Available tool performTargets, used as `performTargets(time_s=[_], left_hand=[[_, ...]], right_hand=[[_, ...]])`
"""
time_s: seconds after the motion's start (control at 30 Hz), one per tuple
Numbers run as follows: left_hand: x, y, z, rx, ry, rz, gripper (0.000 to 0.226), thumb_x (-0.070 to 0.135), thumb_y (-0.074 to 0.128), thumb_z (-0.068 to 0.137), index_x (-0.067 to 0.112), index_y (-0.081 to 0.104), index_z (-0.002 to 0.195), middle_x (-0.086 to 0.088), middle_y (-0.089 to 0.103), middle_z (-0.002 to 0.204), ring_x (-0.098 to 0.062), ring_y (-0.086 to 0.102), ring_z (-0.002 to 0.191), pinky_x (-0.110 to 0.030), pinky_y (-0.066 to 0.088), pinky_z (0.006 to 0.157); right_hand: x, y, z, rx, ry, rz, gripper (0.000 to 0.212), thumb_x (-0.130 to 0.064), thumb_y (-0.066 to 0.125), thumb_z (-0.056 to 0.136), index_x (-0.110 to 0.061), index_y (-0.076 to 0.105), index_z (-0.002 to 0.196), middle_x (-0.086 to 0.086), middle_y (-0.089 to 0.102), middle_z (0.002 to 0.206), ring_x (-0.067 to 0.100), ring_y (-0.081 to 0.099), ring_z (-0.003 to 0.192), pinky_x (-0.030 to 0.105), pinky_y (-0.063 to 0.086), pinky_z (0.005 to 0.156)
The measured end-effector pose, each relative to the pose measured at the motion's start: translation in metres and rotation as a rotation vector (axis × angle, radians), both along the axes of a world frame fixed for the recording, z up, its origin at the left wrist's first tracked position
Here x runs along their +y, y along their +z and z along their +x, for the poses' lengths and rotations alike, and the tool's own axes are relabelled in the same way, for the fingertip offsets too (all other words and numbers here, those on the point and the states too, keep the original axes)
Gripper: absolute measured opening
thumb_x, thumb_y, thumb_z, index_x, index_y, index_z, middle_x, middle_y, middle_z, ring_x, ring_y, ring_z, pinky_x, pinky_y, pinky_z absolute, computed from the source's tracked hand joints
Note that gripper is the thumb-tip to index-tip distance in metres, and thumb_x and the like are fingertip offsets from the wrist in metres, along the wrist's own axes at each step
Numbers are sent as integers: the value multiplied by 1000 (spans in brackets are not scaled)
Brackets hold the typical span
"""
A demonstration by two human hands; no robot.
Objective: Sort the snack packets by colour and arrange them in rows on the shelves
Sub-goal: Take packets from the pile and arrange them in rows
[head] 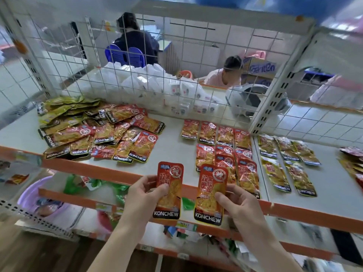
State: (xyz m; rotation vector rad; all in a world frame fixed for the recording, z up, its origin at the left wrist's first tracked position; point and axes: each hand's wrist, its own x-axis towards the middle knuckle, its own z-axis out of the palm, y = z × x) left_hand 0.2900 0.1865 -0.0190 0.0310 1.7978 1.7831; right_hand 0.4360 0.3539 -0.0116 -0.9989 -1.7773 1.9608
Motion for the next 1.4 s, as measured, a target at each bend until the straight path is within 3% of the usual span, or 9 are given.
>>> performTargets(time_s=[0.23,0.37,0.5,0.73,1.0,1.1,1.17,1.3,1.4], left_hand=[[31,3,-16,1,-64,15,21,9,72,88,13,67,108,-4,77,89,-24,76,82,-45,60,76],[53,6,-30,13,-72,17,18,5,70,89,11,67,105,-5,77,88,-21,75,79,-32,58,65],[75,9,-44,36,-77,1,16,3,69,90,10,67,104,-2,77,84,-15,75,73,-22,56,55],[96,1,-60,92,-66,-72,17,8,71,89,17,67,102,-2,75,91,-11,74,76,-26,56,63],[110,-14,-78,93,-80,-118,16,8,70,90,17,67,103,-3,74,96,-14,73,81,-25,54,63],[115,-20,-88,96,-100,-138,17,9,71,90,16,66,105,-3,74,96,-15,73,82,-25,55,62],[118,-24,-93,90,-118,-155,19,9,72,89,15,66,106,-5,74,98,-18,73,84,-30,57,65],[123,-29,-103,138,-156,-195,21,7,74,87,15,67,105,-6,74,96,-22,73,85,-33,58,69],[125,-33,-108,229,-194,-258,24,7,75,86,14,68,107,-3,74,95,-20,72,86,-40,60,78]], right_hand=[[23,-2,-10,2,-22,25,17,-6,67,89,-11,66,105,4,77,93,19,74,89,30,58,76],[42,-5,-22,-6,-19,27,19,-7,69,88,-10,66,107,5,77,94,20,73,92,38,58,83],[60,-6,-35,-20,0,67,18,-11,70,88,-15,67,105,0,77,92,14,73,88,30,59,78],[79,-13,-50,-95,59,214,13,-17,72,89,-24,68,99,-10,76,87,7,72,84,27,59,78],[85,-21,-64,-171,90,287,19,-18,73,89,-34,62,89,-14,74,83,-3,69,82,12,52,69],[84,-26,-68,-216,78,329,13,-23,73,89,-30,66,97,-11,74,87,2,69,84,15,54,75],[82,-28,-71,-251,70,351,20,-27,73,88,-23,68,107,-11,74,91,0,68,85,15,54,77],[75,-27,-78,-314,37,404,24,-29,73,88,-28,57,106,-12,69,96,-2,64,87,5,47,69],[73,-27,-81,-345,35,450,25,-25,72,89,-20,66,113,-15,67,90,-3,62,82,4,46,66]])
